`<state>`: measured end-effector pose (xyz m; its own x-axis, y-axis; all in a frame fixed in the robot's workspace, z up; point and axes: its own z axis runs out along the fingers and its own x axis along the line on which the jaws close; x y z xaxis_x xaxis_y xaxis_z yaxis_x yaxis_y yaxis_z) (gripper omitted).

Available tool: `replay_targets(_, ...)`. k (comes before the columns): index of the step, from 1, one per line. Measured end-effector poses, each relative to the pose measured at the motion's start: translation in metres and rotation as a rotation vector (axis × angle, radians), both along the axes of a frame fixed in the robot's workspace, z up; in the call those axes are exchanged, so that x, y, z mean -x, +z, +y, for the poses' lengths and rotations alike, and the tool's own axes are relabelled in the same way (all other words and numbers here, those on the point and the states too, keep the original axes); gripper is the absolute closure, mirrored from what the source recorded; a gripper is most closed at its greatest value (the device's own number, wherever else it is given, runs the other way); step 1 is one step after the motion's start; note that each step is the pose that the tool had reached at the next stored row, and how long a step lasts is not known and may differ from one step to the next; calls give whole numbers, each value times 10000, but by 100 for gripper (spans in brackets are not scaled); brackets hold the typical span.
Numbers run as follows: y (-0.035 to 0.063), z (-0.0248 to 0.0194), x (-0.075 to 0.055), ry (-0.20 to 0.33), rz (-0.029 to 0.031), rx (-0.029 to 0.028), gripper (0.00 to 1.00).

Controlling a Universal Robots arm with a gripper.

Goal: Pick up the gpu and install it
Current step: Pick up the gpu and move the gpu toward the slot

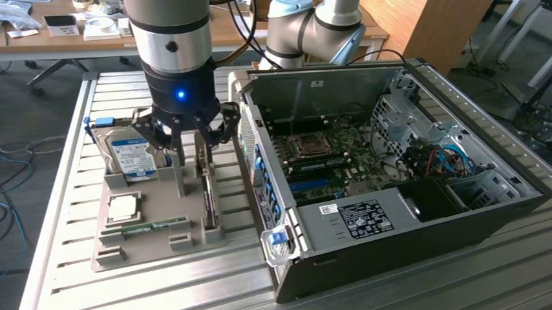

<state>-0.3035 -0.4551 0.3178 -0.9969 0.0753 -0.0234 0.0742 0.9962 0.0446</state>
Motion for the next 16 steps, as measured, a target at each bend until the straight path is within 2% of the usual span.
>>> replay_targets(16, -40, 0, 0, 0, 0, 0, 53)
